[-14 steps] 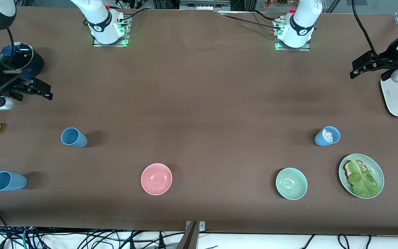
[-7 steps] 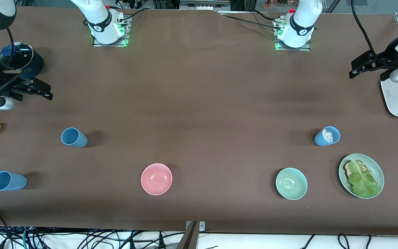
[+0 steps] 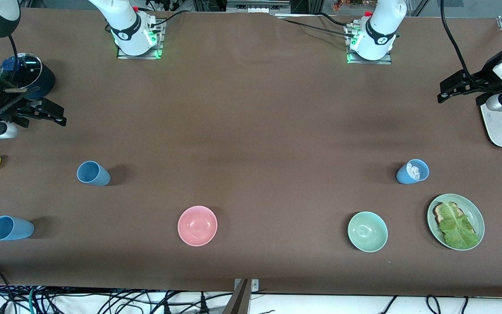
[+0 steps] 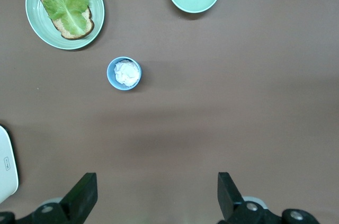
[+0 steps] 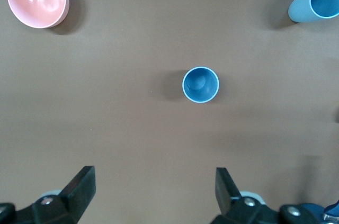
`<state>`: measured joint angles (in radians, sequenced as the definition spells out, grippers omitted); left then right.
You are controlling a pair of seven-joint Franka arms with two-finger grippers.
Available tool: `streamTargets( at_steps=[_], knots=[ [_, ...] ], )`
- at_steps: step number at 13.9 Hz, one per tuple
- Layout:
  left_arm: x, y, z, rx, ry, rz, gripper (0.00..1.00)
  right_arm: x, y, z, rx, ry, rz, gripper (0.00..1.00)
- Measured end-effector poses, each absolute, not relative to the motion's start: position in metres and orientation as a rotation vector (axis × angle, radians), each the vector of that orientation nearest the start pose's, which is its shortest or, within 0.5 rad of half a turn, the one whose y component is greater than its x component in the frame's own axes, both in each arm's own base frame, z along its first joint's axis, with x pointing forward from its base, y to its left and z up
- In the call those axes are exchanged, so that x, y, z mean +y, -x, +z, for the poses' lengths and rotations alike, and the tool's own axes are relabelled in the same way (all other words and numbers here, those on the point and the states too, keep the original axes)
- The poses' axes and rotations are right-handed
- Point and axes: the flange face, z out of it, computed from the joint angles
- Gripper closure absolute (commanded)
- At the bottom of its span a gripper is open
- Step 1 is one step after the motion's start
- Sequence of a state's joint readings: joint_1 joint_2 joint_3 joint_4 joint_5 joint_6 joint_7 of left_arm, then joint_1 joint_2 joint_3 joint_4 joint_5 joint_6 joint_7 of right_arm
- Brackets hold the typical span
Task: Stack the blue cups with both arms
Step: 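Lower the left gripper onto the tissue-filled blue cup and grasp it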
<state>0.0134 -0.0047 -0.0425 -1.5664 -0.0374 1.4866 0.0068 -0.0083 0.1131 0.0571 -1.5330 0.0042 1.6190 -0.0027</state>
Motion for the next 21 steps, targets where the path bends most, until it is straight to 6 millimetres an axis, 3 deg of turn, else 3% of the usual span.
streamTargets(
  at_steps=[6,8,10,16,21],
  knots=[
    [-0.017,-0.545,0.619,0.05,3.175,0.129,0.0,0.029,-0.591,0.582,-0.081,3.127,0.042,0.0],
    [-0.004,-0.55,0.61,0.054,3.17,0.153,0.0,0.029,-0.591,0.582,-0.081,3.126,0.042,0.0],
    [0.021,-0.558,0.594,0.088,3.173,0.187,0.0,0.029,-0.591,0.582,-0.081,3.126,0.042,0.0],
    [0.077,-0.591,0.528,0.134,3.19,0.255,0.0,0.029,-0.591,0.583,-0.081,3.126,0.04,0.0],
    [0.104,-0.621,0.437,0.134,3.203,0.352,0.0,0.029,-0.591,0.583,-0.081,3.126,0.039,0.0]
  ],
)
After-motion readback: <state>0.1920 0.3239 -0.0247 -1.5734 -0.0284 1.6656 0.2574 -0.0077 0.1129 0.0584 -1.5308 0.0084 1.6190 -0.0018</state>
